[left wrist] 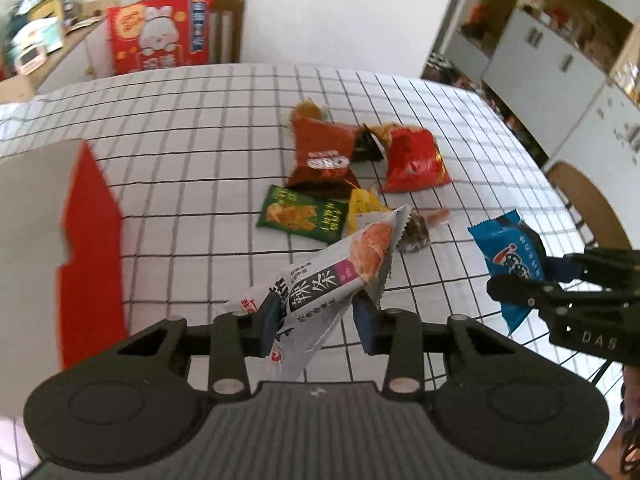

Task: Organize snacks
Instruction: 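Carry both snacks over the red box and open both tools to drop them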

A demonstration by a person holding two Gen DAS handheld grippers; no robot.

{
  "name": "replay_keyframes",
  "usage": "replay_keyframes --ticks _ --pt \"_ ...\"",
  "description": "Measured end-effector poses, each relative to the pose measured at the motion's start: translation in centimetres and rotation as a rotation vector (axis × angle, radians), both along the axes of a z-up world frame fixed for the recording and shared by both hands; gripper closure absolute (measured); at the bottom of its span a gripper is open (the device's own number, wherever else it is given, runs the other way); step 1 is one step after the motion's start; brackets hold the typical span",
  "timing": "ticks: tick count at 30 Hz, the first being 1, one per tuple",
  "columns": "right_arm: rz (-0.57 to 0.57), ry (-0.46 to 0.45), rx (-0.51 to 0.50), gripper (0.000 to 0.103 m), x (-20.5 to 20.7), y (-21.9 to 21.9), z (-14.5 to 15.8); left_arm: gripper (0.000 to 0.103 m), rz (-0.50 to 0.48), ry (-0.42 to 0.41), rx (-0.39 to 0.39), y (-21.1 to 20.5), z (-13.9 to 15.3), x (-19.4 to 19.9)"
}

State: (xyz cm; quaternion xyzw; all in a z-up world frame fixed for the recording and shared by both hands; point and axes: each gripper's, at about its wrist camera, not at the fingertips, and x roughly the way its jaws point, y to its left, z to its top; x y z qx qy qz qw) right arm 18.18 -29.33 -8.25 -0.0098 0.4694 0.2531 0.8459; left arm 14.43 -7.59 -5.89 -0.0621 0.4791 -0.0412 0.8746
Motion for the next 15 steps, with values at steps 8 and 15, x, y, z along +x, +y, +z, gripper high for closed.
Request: replay_keyframes --ticks 8,15 --pt "0.084 -0.026 0.043 0.066 -1.3 3.8 3.2 0.065 0.138 -0.037 -0.009 3.4 3.6 -3.4" --pt "0.187 -0.036 0.077 0.066 -1.8 9.0 5.4 0.065 0.232 -0.054 0.023 7.0 5.6 -5.8"
